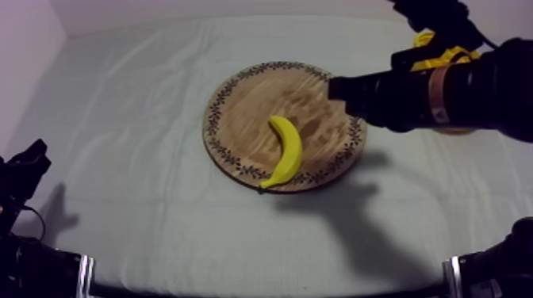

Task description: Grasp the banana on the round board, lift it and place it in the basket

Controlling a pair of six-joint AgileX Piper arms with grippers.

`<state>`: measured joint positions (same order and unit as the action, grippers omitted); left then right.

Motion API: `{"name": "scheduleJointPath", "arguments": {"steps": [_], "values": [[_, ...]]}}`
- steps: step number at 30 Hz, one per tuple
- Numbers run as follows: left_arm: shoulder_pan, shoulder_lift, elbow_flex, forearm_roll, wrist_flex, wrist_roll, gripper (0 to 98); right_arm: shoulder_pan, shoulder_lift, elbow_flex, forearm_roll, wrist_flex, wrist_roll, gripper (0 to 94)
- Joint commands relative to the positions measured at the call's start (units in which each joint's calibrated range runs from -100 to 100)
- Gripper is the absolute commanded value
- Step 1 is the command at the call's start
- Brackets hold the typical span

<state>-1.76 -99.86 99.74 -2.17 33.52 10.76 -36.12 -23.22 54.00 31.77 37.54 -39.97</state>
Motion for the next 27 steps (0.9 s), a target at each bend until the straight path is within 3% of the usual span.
{"name": "scheduleJointPath", "arguments": {"steps": [1, 5, 6, 10, 14, 17, 27], "values": [[0.0, 0.0, 0.0, 0.0, 0.0, 0.0, 0.1, -0.4, 1.3, 0.7, 1.4, 0.0, -2.6, 0.7], [0.0, 0.0, 0.0, 0.0, 0.0, 0.0, 0.1, -0.9, 2.5, 1.6, 2.7, -0.8, -3.8, 1.3], [0.0, 0.0, 0.0, 0.0, 0.0, 0.0, 0.1, -1.0, 2.6, 1.8, 2.8, -0.9, -3.9, 5.6], [0.0, 0.0, 0.0, 0.0, 0.0, 0.0, 0.1, -1.1, 2.9, 2.2, 3.4, -2.0, -4.0, 31.2], [0.0, 0.0, 0.0, 0.0, 0.0, 0.0, 0.1, -1.8, 3.1, 2.2, 4.5, -2.2, -4.1, 68.4], [0.0, 0.0, 0.0, 0.0, 0.0, 0.0, 0.1, -2.4, 3.1, 2.3, 5.7, -2.2, -4.9, 83.3], [0.0, 0.0, 0.0, 0.0, 0.0, 0.0, 0.1, -2.1, 3.2, 3.8, 6.5, -5.9, -4.9, 89.8]]}}
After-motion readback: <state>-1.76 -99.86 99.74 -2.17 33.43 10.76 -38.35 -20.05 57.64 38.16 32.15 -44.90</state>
